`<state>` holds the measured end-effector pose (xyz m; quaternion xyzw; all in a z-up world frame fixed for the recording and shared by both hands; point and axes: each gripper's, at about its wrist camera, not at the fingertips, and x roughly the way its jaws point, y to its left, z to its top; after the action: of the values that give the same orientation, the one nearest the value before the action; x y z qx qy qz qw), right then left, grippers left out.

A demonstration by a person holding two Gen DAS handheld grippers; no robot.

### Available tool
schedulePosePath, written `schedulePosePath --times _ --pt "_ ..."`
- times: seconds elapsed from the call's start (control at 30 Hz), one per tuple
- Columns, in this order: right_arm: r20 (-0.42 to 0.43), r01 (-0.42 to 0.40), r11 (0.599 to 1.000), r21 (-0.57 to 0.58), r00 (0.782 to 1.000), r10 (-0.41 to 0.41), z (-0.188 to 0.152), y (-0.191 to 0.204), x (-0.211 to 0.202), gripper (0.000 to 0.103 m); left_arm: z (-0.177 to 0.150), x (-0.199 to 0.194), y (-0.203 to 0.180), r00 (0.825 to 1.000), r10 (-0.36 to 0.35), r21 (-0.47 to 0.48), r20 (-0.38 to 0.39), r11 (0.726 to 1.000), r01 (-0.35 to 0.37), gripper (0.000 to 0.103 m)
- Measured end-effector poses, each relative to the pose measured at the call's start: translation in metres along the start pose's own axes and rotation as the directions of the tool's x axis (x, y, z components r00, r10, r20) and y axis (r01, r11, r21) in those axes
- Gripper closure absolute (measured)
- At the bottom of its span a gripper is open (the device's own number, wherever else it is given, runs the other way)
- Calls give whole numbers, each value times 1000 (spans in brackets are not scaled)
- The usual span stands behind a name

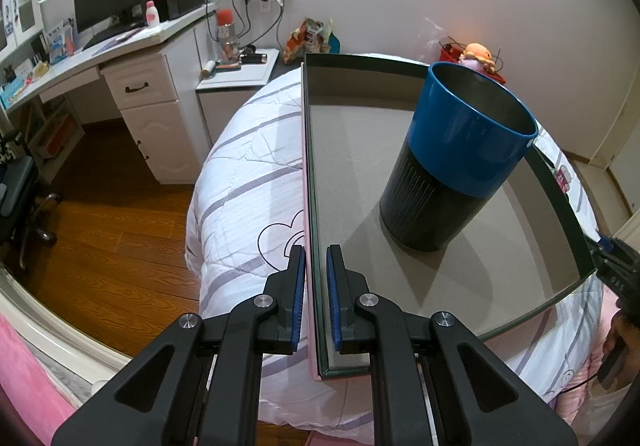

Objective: Organize rigid objects
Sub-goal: 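Move the right gripper to the white charger and grasp it, then lift the charger into the tray beside the cup and release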

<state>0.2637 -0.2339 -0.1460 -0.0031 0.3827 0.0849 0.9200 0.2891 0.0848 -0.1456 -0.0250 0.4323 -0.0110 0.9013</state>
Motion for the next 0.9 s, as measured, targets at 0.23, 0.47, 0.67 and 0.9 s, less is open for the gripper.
schedulePosePath --times 0.23,0.47,0.67,0.9 --pt "36 -4 1000 -13 999 5 13 4 -12 62 0 -1 -1 1000 -5 -2 0 1000 5 94" --pt "80 -19 999 -34 997 22 28 15 -24 62 1 -1 -2 1000 -10 -2 1 1000 10 94" --pt "135 -36 998 -61 990 44 45 32 -38 62 1 0 -2 1000 -13 -4 3 1000 13 94" --pt "151 -99 985 -139 981 120 59 73 -38 62 2 1 -2 1000 -17 -6 4 1000 17 94"
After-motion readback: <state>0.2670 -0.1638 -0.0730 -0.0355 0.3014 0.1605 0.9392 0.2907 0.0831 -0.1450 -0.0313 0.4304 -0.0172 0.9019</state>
